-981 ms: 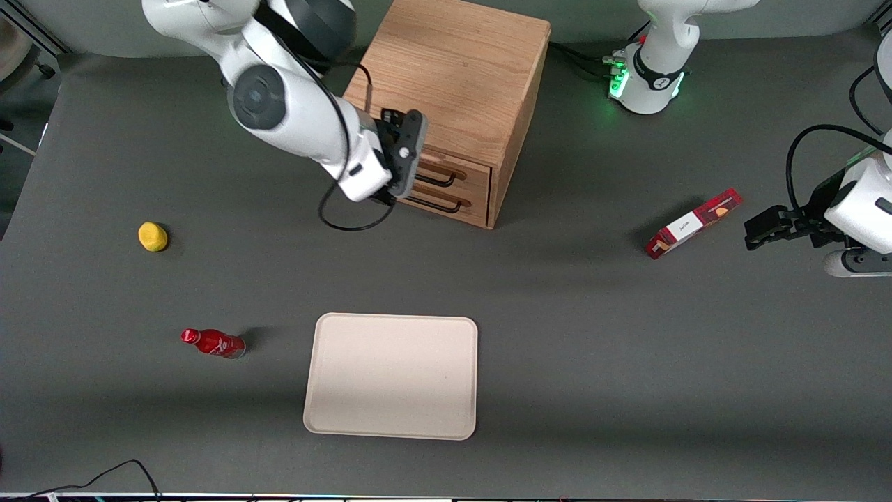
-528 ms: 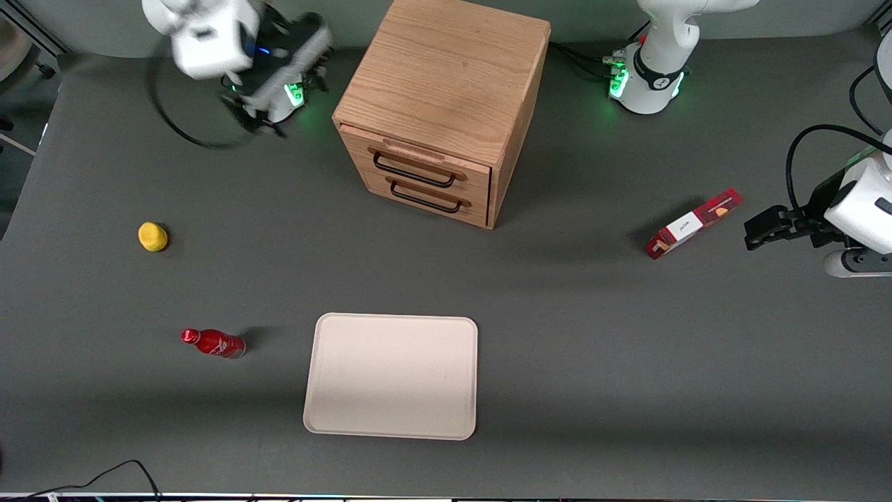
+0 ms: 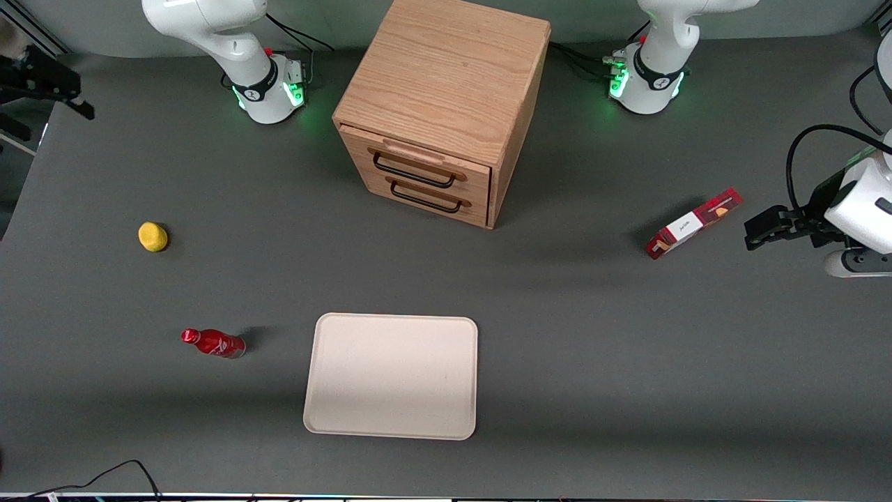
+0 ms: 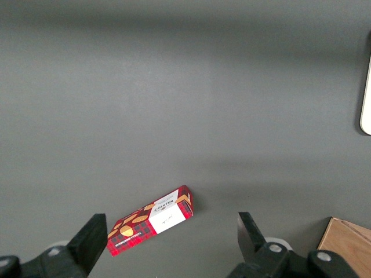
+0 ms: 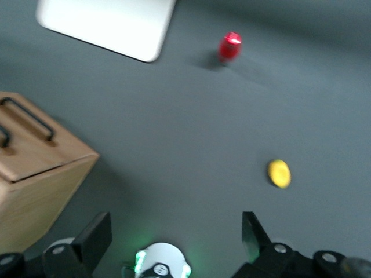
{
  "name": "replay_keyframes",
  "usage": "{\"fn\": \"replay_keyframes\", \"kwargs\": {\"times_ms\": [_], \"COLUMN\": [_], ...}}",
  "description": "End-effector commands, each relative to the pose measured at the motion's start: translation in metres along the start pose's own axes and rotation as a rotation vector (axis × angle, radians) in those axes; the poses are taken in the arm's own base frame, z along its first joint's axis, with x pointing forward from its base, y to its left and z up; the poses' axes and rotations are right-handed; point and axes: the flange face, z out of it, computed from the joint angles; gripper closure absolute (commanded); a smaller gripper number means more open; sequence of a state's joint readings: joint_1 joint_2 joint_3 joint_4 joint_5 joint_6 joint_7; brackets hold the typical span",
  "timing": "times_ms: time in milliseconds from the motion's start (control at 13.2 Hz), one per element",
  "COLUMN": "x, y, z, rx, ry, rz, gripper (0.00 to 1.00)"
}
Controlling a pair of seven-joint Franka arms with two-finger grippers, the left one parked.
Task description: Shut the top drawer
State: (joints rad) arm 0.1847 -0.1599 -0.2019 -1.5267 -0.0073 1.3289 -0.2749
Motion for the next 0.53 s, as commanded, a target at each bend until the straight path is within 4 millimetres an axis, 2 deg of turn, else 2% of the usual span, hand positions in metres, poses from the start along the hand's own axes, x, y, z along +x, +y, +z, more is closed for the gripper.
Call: {"fn": "replay_keyframes", "kwargs": {"times_ms": [0,151,226,302,453], "x": [0.012,0.017,0.02,0.02,0.016], "y": [-0.011,-0.009,-0.011,-0.014,-0.007], "z": [0.007,0.015,0.026,0.034,0.052], "rx": [-0.066,-0.006,0.005,0.006,0.013], "ry": [-0.05,-0.018,-0.021,-0.014,0.025], "rz": [0.007,0.154,0.219,0.257,0.304], "gripper": [0.0,0.0,0.0,0.0,0.0]}}
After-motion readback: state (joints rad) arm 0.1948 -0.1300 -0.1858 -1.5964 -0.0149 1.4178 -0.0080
